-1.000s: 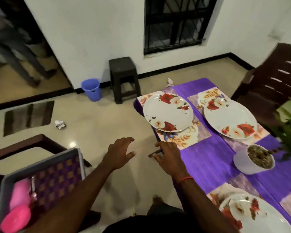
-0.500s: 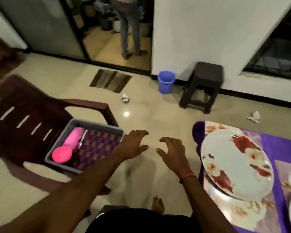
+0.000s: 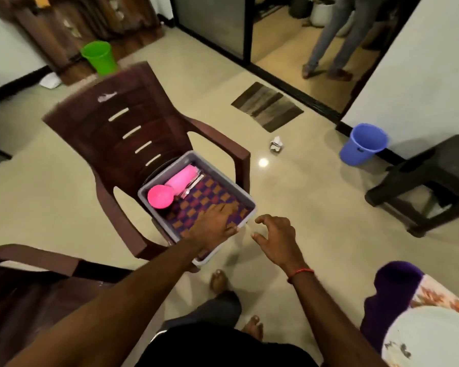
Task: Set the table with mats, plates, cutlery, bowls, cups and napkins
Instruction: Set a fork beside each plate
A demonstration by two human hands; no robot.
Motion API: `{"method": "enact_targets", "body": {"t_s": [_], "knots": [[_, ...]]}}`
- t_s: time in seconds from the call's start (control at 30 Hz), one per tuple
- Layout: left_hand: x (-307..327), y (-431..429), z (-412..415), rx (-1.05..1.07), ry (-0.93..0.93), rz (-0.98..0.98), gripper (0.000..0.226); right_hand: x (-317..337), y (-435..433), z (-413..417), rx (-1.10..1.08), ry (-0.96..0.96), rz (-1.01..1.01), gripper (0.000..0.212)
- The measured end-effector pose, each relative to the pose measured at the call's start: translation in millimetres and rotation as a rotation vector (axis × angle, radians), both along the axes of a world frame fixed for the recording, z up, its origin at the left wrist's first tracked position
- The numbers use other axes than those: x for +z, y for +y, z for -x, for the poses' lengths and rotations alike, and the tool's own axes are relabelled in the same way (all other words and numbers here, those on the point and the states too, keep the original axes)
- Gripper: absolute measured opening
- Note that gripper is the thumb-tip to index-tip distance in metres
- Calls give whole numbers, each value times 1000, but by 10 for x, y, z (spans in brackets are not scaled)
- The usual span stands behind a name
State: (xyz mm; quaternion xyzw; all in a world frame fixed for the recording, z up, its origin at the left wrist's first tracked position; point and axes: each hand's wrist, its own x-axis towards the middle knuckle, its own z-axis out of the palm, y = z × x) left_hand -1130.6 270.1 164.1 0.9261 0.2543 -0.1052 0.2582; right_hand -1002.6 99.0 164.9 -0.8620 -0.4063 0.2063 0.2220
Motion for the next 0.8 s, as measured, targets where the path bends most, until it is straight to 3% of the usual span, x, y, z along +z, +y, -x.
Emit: {"method": "enact_targets", "body": {"t_s": [0.33, 0.8], "knots": [[-489, 1066, -2, 221, 107, 118, 62, -435, 1242, -230, 184, 108, 88, 36], [-1730, 2108, 76, 382, 197, 53, 64, -1857, 2716, -287, 398, 121, 253, 36]]}}
